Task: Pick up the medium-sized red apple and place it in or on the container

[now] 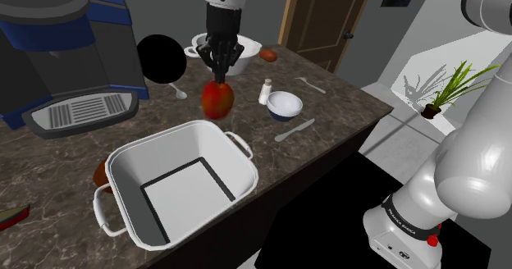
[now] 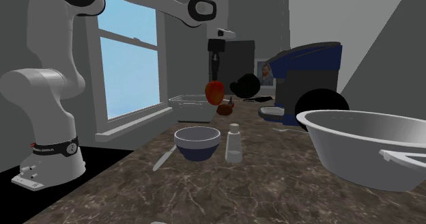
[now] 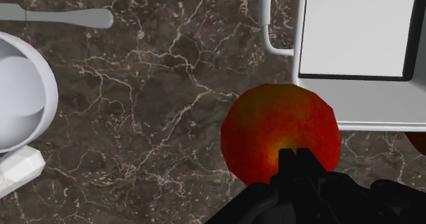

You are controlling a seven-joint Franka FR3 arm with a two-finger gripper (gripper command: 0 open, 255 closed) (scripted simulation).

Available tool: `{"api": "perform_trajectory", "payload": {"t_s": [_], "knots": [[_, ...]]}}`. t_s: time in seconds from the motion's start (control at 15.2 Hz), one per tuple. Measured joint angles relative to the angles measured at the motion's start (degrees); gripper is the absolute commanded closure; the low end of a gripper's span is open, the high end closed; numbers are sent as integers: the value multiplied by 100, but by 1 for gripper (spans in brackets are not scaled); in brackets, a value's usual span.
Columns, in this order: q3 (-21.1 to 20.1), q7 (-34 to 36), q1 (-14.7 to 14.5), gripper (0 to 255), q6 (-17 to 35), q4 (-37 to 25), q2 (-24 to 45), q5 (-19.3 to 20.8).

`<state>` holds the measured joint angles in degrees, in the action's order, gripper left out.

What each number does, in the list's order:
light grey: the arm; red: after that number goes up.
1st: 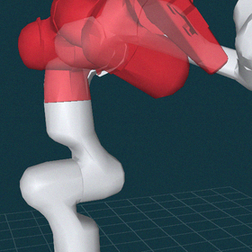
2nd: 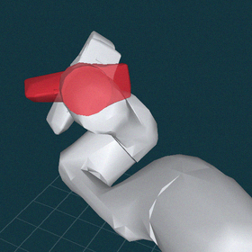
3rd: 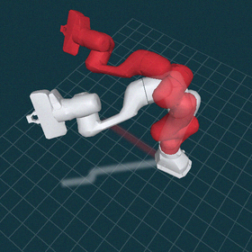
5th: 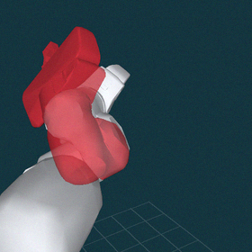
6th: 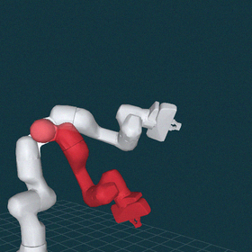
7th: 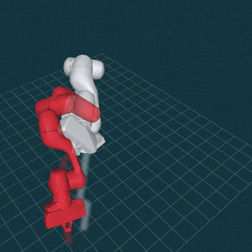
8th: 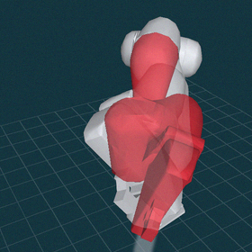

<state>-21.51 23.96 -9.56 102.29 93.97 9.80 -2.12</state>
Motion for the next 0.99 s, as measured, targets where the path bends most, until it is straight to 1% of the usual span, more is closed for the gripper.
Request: {"api": "perform_trajectory", "payload": {"t_s": [0.4,0.99], "knots": [[-6,23,-1,255,-439,-402,-41,-12],[-23,110,-50,255,-1173,-1280,109,47]]}}
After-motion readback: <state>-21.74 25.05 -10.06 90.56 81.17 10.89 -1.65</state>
